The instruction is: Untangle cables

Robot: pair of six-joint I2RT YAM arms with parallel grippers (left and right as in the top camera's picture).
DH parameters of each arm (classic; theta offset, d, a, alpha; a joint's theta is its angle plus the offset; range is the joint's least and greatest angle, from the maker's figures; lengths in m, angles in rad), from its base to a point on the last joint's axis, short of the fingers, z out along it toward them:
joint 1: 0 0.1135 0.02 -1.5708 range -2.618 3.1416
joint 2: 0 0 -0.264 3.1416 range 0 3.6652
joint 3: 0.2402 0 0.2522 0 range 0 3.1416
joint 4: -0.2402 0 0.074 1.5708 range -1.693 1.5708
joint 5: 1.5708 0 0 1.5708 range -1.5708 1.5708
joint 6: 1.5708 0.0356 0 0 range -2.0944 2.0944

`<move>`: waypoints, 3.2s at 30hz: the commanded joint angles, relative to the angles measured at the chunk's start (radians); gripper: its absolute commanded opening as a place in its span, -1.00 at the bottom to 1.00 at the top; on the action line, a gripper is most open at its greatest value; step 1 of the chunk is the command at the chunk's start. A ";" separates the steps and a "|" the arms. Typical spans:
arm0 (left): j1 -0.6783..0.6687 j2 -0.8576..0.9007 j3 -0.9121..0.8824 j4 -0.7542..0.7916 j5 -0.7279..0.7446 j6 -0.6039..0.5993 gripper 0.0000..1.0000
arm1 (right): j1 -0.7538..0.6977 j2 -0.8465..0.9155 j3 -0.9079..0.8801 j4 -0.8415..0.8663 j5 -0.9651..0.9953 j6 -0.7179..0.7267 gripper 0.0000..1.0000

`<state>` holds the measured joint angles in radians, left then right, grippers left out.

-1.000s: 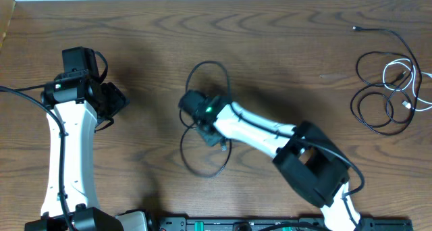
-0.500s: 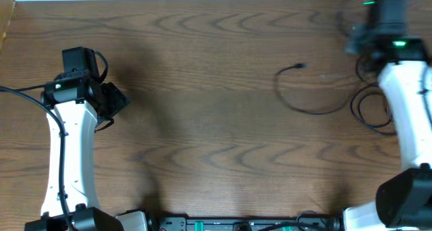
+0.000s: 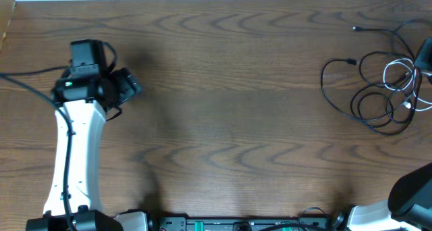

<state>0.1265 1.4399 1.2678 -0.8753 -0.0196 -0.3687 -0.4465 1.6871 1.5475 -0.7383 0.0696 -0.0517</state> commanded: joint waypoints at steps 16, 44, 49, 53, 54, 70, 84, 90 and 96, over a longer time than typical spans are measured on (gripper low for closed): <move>-0.232 -0.106 -0.061 -0.288 -0.151 0.138 0.82 | 0.300 -0.005 -0.068 -0.408 -0.291 -0.100 0.99; -0.234 -0.394 -0.374 -0.001 -0.145 0.101 0.86 | 0.455 0.262 -0.646 1.051 0.021 0.640 0.01; -0.234 -0.394 -0.374 -0.002 -0.066 0.101 0.85 | 0.462 0.361 -0.642 1.141 0.113 0.856 0.05; -0.234 -0.394 -0.374 -0.005 -0.066 0.101 0.85 | 0.459 0.393 -0.628 1.187 0.135 0.866 -0.79; -0.234 -0.394 -0.374 -0.005 -0.058 0.101 0.86 | 0.451 0.393 -0.623 1.189 0.141 0.866 -0.98; -0.234 -0.394 -0.374 0.003 -0.047 0.101 0.85 | 0.207 0.109 -0.398 0.556 -0.443 0.212 -0.15; -0.234 -0.394 -0.374 0.002 -0.032 0.101 0.85 | 0.563 0.122 -0.434 0.169 0.007 -0.349 0.63; -0.234 -0.394 -0.374 0.003 -0.032 0.101 0.85 | 0.447 0.135 -0.452 0.085 -0.023 -0.376 0.72; -0.234 -0.394 -0.374 0.003 -0.032 0.101 0.85 | 0.345 0.135 -0.495 0.072 -0.092 -0.376 0.59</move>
<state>-0.1081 1.0454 0.8963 -0.8707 -0.0570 -0.2626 -0.0769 1.8099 1.0790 -0.6628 0.0143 -0.4137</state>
